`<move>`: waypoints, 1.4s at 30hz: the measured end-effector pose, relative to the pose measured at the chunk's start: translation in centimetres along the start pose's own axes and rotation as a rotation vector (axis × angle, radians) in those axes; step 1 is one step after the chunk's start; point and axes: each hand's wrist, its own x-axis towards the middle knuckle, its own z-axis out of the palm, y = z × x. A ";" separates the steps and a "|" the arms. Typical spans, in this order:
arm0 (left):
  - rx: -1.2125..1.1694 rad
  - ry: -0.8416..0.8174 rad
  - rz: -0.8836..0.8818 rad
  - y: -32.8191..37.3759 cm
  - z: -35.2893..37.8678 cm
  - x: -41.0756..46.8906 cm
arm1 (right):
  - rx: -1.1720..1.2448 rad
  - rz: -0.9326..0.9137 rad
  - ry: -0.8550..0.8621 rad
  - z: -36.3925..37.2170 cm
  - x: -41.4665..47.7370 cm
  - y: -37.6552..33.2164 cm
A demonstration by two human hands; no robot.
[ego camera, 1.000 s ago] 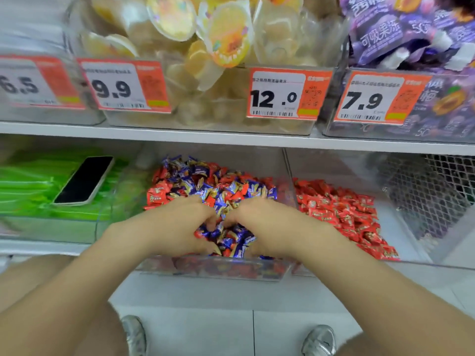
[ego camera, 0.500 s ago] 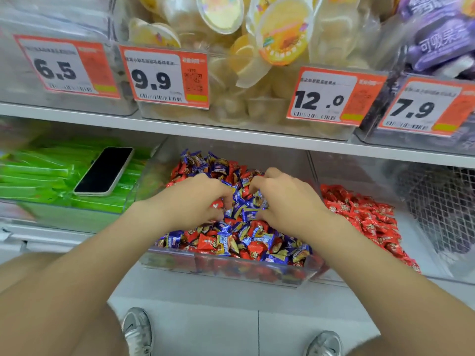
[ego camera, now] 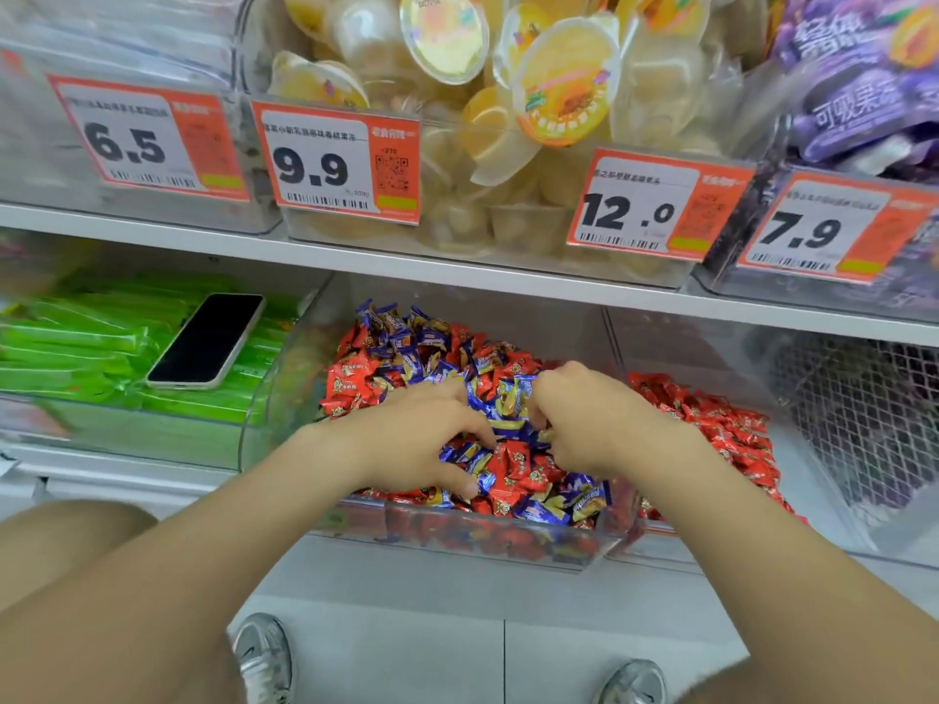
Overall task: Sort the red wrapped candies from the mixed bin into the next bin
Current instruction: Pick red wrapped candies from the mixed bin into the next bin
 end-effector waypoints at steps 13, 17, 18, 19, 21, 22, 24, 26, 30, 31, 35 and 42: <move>0.327 0.222 -0.133 -2.0 -1.9 -0.1 | 0.264 -0.079 0.147 1.4 1.3 -1.0; 0.164 0.324 -0.116 -2.0 -2.3 -1.2 | 0.163 -0.090 0.065 1.3 0.7 -1.4; 0.099 0.310 -0.098 -1.9 -2.3 -1.6 | 0.108 -0.116 0.049 1.5 0.7 -1.7; 0.040 0.270 -0.086 -1.6 -2.3 -2.0 | 0.082 -0.135 0.044 1.8 0.8 -1.8; -0.013 0.130 -0.084 -1.2 -2.1 -2.5 | 0.069 -0.139 0.050 2.1 1.2 -2.1; 0.011 0.068 -0.078 -1.1 -1.9 -2.7 | 0.057 -0.142 0.055 2.1 1.5 -2.3; 0.088 -0.001 -0.056 -1.1 -1.6 -2.6 | 0.018 -0.159 0.055 2.3 1.8 -2.6; 0.118 -0.019 -0.046 -1.2 -1.5 -2.3 | 0.016 -0.167 0.035 2.4 1.9 -2.7; 0.001 -0.018 -0.052 -1.3 -1.6 -2.1 | 0.141 -0.150 0.017 2.2 1.8 -2.0; -0.032 0.007 -0.052 -1.2 -1.7 -2.2 | 0.179 -0.138 0.023 2.0 1.7 -1.8; -0.185 0.164 -0.080 -0.6 -2.2 -2.2 | 0.396 -0.111 0.075 0.9 1.2 -0.8; -0.804 0.264 -0.244 1.5 -2.4 -1.2 | 0.849 0.066 0.324 -0.6 -0.2 -0.3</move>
